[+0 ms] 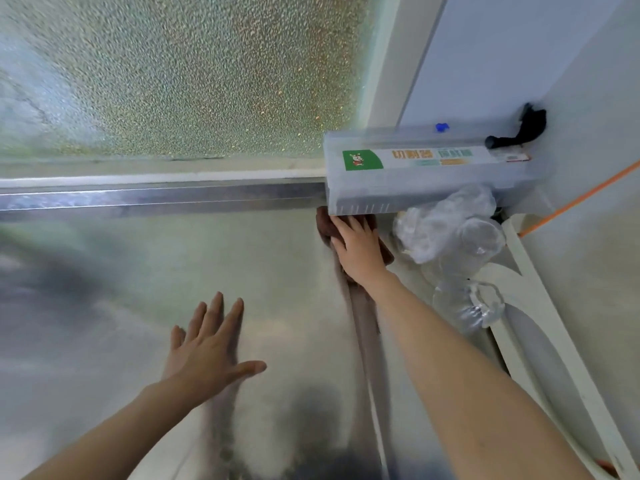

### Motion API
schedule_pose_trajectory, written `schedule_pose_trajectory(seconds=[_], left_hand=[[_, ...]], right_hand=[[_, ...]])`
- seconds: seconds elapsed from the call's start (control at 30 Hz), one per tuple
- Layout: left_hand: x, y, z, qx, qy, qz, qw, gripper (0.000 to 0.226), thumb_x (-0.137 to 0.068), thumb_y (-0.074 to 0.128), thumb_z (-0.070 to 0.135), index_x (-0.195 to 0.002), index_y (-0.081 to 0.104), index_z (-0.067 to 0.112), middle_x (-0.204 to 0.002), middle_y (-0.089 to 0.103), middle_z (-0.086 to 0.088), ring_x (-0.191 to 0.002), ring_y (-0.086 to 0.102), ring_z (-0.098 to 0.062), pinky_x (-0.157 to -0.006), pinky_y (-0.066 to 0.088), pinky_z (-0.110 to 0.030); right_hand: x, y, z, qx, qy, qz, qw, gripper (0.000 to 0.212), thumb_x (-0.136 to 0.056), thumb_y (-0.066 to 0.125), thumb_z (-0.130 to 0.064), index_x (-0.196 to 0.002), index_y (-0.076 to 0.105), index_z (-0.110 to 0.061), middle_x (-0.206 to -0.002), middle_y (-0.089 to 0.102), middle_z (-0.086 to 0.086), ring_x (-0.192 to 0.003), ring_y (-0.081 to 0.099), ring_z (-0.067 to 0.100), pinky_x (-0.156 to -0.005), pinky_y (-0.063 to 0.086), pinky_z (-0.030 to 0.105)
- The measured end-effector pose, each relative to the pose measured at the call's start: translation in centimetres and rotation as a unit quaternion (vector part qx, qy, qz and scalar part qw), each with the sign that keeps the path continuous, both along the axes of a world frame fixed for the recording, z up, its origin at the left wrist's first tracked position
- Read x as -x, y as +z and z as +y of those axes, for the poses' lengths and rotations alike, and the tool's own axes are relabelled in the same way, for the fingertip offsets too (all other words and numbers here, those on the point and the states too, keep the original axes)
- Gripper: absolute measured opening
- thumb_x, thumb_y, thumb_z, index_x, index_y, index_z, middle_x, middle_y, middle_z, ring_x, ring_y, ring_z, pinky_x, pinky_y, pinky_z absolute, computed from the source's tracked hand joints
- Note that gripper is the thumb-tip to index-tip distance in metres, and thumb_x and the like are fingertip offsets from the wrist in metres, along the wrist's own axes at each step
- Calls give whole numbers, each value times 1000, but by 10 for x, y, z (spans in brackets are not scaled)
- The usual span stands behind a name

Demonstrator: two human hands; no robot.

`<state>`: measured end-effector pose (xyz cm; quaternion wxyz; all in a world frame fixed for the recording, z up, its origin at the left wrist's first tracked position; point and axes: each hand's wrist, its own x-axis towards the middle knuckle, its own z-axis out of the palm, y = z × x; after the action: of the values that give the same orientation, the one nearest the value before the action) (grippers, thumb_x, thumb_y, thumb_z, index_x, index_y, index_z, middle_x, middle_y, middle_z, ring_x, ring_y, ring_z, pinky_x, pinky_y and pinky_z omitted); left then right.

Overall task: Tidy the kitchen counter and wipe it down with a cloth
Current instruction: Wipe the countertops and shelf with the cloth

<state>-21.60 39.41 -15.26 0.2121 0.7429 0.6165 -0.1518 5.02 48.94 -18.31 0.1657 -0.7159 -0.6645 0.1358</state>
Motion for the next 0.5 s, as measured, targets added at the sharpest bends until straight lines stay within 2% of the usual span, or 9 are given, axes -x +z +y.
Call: schedule_pose_trajectory(seconds=[0.17,0.33,0.43,0.5], left_hand=[[0,5,1,12,-5,-5,1000,107,-66,47,78,-143,-14,34,-156,-19,-1,-145,-11,-26,-115,10,-48],[-3,11,-1,28,6,-30,999,105,-69,54,70,-145,-7,31,-157,-16,-4,-145,-9,-29,-115,11,-50],[-2,15,-2,40,-9,-33,999,105,-70,54,70,-145,-7,29,-156,-16,-5,-145,-9,-30,-115,10,-51],[2,16,-2,36,-23,-37,998,105,-70,53,70,-145,-7,29,-157,-16,-4,-145,-8,-30,-115,9,-51]], right_hand=[[12,3,-18,9,-9,7,1000,46,-96,43,-18,-142,36,-20,-153,27,9,-139,24,35,-115,19,50],[32,9,-91,19,9,57,998,46,-95,46,-16,-140,39,-20,-153,28,8,-140,24,34,-116,16,47],[50,12,-153,38,85,64,994,46,-94,46,-21,-139,40,-22,-153,27,7,-141,22,34,-116,15,54],[60,14,-187,62,178,50,981,49,-94,45,-22,-141,35,-27,-155,23,1,-144,11,26,-118,5,49]])
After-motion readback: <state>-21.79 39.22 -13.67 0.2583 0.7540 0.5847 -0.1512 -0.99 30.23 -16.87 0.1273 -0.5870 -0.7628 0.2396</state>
